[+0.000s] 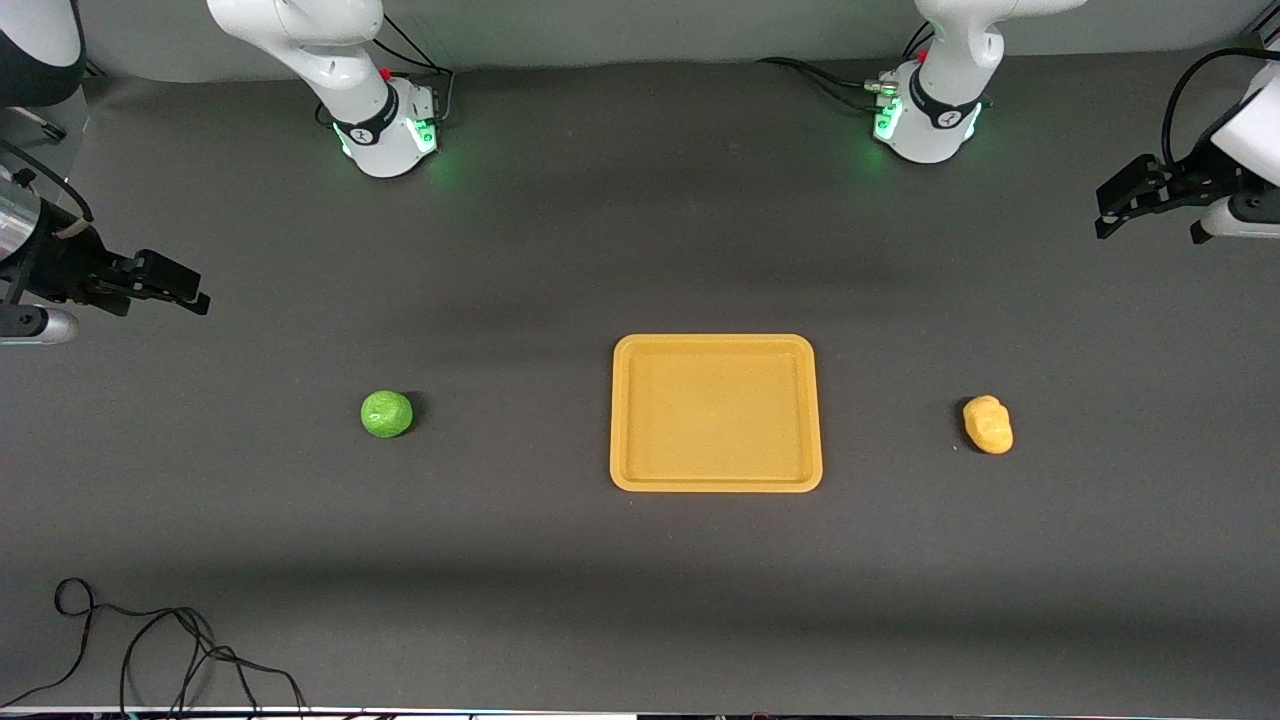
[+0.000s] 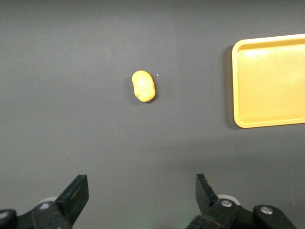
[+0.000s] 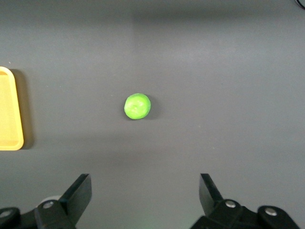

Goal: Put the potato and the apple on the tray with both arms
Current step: 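Reach the left gripper toward the yellow potato while the right gripper starts moving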

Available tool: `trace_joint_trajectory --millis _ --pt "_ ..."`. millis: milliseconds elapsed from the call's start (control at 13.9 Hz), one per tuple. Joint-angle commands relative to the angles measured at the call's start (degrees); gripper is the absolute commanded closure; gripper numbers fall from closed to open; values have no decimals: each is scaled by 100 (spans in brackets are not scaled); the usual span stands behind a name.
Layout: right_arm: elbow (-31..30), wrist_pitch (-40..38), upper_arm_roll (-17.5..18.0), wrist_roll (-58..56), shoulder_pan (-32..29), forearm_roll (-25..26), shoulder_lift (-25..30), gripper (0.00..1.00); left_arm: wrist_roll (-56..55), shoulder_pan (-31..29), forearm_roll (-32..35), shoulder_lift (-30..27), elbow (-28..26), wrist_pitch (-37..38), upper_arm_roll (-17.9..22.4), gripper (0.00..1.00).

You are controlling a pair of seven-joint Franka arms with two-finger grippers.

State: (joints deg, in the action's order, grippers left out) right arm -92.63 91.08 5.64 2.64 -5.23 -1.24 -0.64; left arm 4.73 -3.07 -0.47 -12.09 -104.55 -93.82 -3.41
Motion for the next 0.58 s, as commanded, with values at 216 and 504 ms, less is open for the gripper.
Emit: trace_joint_trajectory --millis 216,504 --pt "8 7 -71 -61 286 336 -15 0 54 35 -32 39 5 -118 7 0" --pt "17 103 -194 -97 268 -164 -24 0 98 79 -32 293 -4 -302 -19 0"
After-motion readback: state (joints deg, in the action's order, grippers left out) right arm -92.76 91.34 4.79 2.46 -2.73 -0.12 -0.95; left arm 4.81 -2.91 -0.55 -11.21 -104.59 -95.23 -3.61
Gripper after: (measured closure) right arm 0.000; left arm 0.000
